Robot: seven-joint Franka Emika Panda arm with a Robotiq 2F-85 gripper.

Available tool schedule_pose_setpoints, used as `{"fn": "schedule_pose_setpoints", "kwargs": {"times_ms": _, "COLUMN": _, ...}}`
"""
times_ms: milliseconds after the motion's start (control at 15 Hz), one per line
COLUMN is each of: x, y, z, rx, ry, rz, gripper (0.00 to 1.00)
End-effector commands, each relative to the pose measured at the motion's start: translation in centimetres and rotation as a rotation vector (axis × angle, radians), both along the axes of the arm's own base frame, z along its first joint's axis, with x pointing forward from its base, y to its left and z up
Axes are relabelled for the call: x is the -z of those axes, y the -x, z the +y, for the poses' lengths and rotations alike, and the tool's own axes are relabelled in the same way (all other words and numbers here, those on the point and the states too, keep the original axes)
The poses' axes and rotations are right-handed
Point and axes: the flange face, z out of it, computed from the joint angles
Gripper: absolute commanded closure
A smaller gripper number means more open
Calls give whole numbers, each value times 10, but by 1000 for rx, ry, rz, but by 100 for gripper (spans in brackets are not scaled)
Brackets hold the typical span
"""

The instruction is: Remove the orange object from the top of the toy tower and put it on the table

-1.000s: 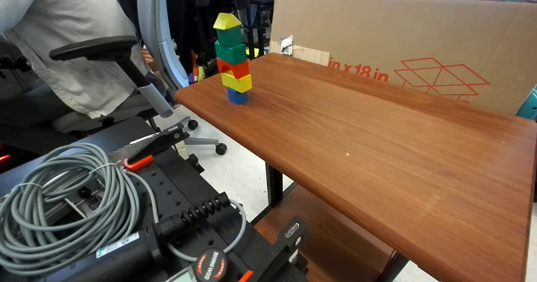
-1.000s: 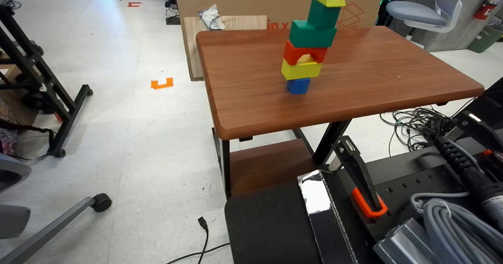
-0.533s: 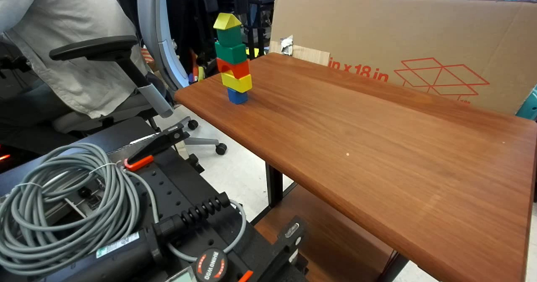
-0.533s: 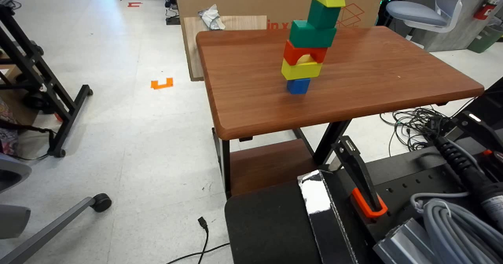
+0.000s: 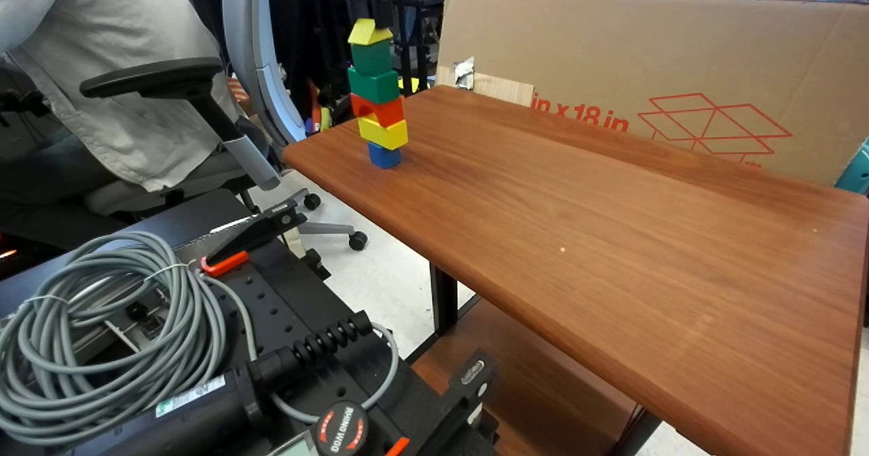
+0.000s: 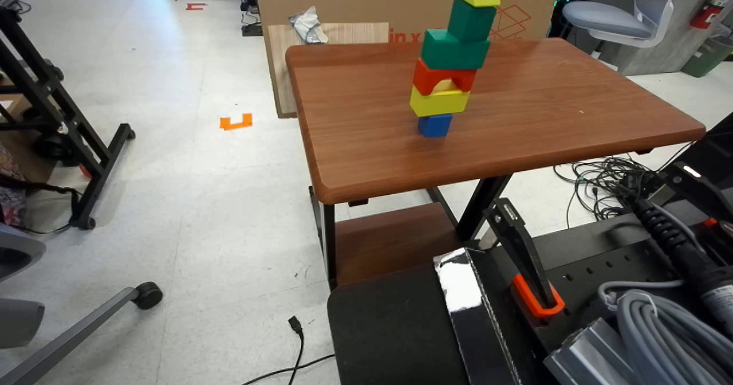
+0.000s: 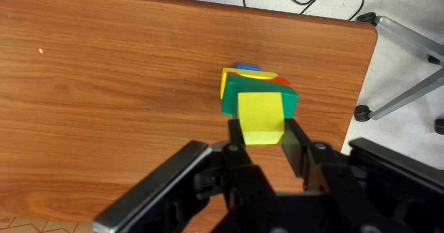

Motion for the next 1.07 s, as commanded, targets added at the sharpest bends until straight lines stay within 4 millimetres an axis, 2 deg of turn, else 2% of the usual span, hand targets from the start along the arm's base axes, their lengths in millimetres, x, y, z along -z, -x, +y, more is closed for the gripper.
{"fn": "schedule_pose_setpoints", "kwargs": {"times_ms": 0, "x": -16, "y": 1, "z": 6, "rx": -27, "ry": 13, "rz": -42, "gripper": 92}}
{"fn": "schedule_pose_setpoints", "kwargs": {"times_ms": 267, "x": -51, "y": 9, "z": -5, "rx": -10, "ry": 77, "rz": -128, "gripper": 92}}
{"fn": "schedule_pose_setpoints", "kwargs": {"times_ms": 467, "x": -55, "y": -3, "z": -18, "rx": 21, "ry": 95, "rz": -143, "gripper": 92}}
{"fn": "schedule_pose_setpoints", "kwargs": {"times_ms": 667, "x": -32, "y": -16, "z": -37, "rx": 32, "ry": 84, "rz": -109, "gripper": 92}}
{"fn": "schedule_pose_setpoints", "kwargs": {"times_ms": 1000, "x": 26, "y": -40, "z": -87, "rx": 13, "ry": 108, "rz": 3, "gripper": 92}}
